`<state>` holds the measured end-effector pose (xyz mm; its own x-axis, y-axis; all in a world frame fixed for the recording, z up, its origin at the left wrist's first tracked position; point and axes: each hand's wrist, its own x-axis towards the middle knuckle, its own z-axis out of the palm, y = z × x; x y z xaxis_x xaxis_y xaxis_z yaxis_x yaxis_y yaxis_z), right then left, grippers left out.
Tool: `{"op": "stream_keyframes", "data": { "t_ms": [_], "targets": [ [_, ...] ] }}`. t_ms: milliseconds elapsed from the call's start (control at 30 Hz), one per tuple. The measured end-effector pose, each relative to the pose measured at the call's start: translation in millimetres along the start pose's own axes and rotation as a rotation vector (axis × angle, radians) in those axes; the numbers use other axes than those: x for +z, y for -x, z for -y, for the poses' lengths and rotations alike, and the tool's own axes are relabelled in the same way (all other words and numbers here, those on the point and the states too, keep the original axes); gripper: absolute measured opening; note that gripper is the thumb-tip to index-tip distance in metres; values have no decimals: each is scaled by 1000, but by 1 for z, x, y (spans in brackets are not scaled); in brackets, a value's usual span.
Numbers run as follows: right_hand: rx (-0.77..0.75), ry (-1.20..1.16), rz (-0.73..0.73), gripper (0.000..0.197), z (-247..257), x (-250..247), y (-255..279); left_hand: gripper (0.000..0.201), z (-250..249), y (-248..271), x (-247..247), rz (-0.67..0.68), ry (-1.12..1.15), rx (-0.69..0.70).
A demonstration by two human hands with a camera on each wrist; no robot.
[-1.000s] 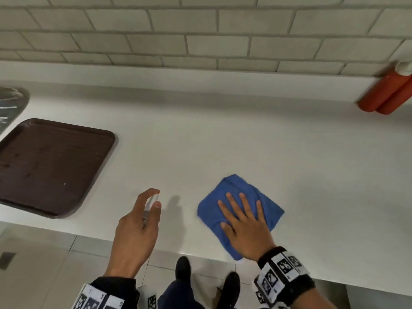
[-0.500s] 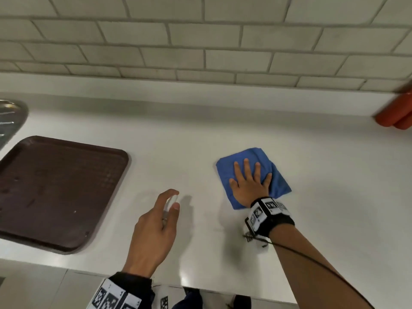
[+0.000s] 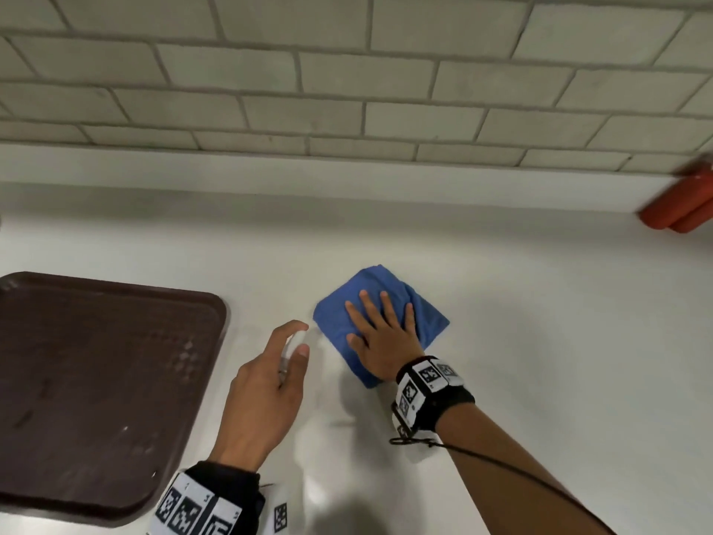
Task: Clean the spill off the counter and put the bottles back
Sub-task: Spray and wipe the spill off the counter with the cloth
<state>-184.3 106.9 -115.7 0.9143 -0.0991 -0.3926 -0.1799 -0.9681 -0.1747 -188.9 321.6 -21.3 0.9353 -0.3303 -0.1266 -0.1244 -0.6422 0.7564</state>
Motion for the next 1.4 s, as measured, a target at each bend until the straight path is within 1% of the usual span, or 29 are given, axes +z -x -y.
{"op": "stream_keyframes", "data": {
  "t_ms": [67, 133, 200, 267, 367, 433, 500, 533, 600, 667, 733, 800, 867, 933, 1033, 1100, 1167, 1233, 1267, 1300, 1367, 1400],
  "targets": [
    [31, -12, -14, 69, -16, -8, -10, 28, -5, -11, 0, 6, -13, 12],
    [128, -70, -33, 59, -41, -19, -24, 30, -9, -18, -1, 11, -13, 33],
    [251, -129, -18, 59, -71, -30, -32, 30, -11, -20, -4, 7, -15, 60],
    [341, -189, 2, 59, -93, -35, -30, 29, -7, -19, -7, -2, -20, 73],
    [387, -209, -37, 61, -98, -25, -3, 27, -1, -14, -7, -3, -26, 56],
    [362, -184, -56, 67, -90, -7, 27, 26, -1, -10, -4, 4, -34, 38],
    [297, -137, -43, 80, -76, 16, 67, 26, -3, -5, 1, 13, -35, 24],
    [270, -97, -42, 79, -69, 27, 89, 26, -5, -3, 5, 16, -35, 20],
    [211, -51, -88, 68, -54, 50, 128, 28, -12, 1, 14, 15, -32, 19],
    [154, -46, -55, 62, -47, 61, 151, 29, -20, 6, 24, 13, -21, 29],
    [118, -66, -38, 62, -54, 59, 153, 30, -29, 13, 34, 17, -12, 41],
    [113, -71, -56, 67, -72, 46, 137, 30, -35, 20, 39, 16, -19, 56],
    [151, -84, -57, 72, -92, 33, 113, 30, -38, 30, 41, 7, -28, 58],
    [206, -97, -35, 66, -102, 19, 90, 28, -39, 41, 40, -16, -22, 43],
    [230, -108, -25, 63, -96, 13, 76, 28, -38, 60, 38, -56, -17, 18],
    [176, -82, -38, 66, -78, 23, 82, 28, -36, 72, 40, -82, -15, -4],
    [63, -42, -38, 72, -56, 37, 102, 29, -33, 82, 44, -104, -13, -31],
    [-36, -30, -67, 65, -38, 57, 125, 30, -33, 90, 50, -115, -9, -52],
    [-65, -20, -46, 62, -32, 61, 136, 30, -35, 94, 53, -120, -7, -60],
    [-104, -9, -65, 61, -29, 65, 142, 29, -36, 98, 56, -124, -5, -65],
    [-158, -63, -111, 60, -33, 52, 150, 28, -39, 106, 60, -131, -3, -70],
    [-155, -124, -122, 58, -39, 42, 149, 29, -40, 110, 62, -135, 2, -73]
  ]
}}
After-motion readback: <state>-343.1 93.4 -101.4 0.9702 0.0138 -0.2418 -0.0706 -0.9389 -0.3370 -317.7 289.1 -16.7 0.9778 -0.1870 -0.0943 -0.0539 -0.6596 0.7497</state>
